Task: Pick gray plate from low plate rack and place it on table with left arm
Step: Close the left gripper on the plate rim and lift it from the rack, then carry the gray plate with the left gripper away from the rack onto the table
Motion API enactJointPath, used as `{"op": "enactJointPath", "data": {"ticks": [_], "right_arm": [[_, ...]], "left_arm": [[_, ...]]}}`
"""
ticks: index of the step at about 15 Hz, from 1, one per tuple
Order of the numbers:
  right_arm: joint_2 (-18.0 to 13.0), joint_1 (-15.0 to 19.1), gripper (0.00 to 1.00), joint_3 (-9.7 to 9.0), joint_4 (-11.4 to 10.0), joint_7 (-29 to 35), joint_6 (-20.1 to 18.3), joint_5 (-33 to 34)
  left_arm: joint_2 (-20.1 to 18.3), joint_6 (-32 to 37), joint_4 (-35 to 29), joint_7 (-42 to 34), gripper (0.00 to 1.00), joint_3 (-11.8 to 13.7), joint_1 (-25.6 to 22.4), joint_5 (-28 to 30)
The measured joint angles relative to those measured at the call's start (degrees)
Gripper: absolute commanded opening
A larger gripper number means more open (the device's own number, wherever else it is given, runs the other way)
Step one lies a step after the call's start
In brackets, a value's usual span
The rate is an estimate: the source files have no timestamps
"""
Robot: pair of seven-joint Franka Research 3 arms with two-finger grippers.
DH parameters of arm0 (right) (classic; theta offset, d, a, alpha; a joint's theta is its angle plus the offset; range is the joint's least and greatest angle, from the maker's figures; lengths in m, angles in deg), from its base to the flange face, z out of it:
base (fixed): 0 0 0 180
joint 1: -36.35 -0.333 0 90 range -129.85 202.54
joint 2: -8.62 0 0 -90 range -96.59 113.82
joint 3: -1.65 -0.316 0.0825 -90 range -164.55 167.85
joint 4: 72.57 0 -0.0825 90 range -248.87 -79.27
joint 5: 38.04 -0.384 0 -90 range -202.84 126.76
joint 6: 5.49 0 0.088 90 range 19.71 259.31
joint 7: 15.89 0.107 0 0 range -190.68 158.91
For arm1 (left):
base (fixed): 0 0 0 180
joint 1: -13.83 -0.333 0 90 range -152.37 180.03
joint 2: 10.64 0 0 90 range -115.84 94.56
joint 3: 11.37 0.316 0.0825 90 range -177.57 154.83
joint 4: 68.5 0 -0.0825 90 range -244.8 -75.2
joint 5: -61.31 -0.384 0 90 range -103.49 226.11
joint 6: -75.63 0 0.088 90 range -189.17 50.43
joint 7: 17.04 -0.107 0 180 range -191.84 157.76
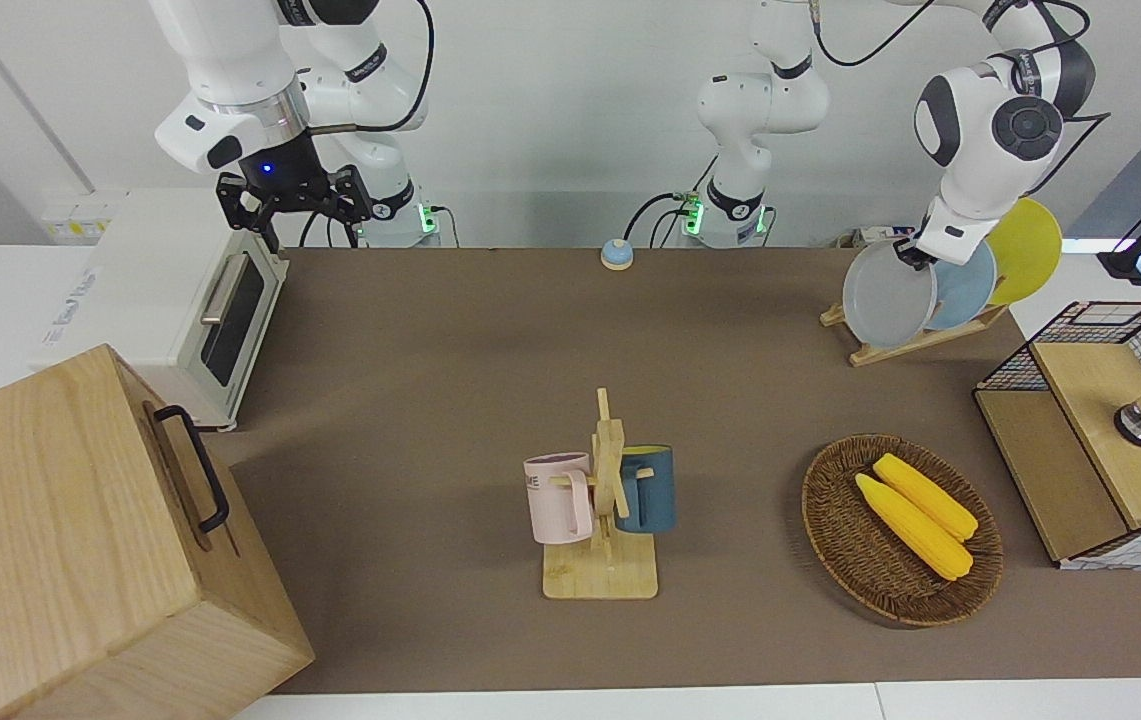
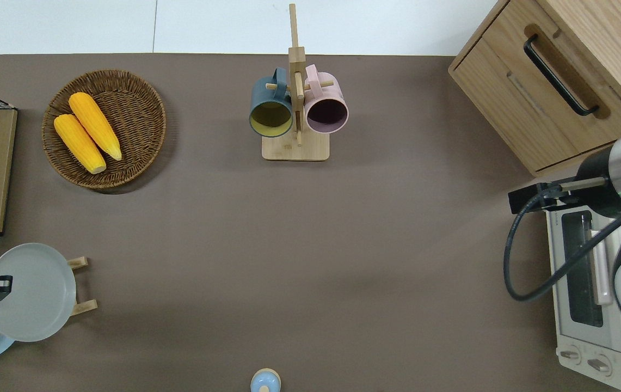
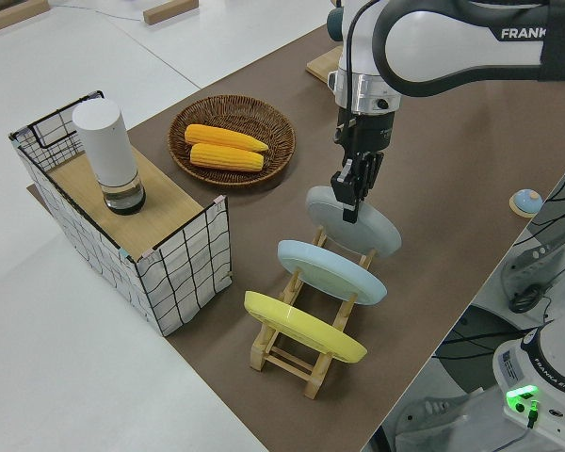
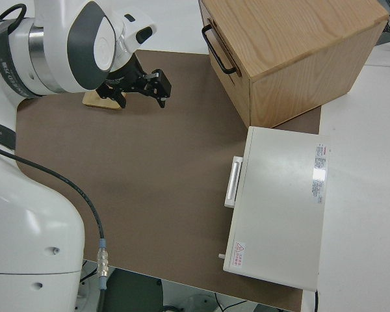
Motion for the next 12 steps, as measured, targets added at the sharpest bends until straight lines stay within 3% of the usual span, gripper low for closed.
{"op": "enactJointPath", "data": {"ticks": [10,12], "right_arm": [[0.0,0.0,0.983,0.00,0.0,0.0,0.0,0.0],[0.0,0.0,0.983,0.00,0.0,0.0,0.0,0.0]], "left_arm": [[-0.2,4.5,4.9,0.0,0.00,-0.3,0.0,0.5],[-0.2,4.7,5.5,-0.1,0.00,-0.3,0.0,3.8]]}}
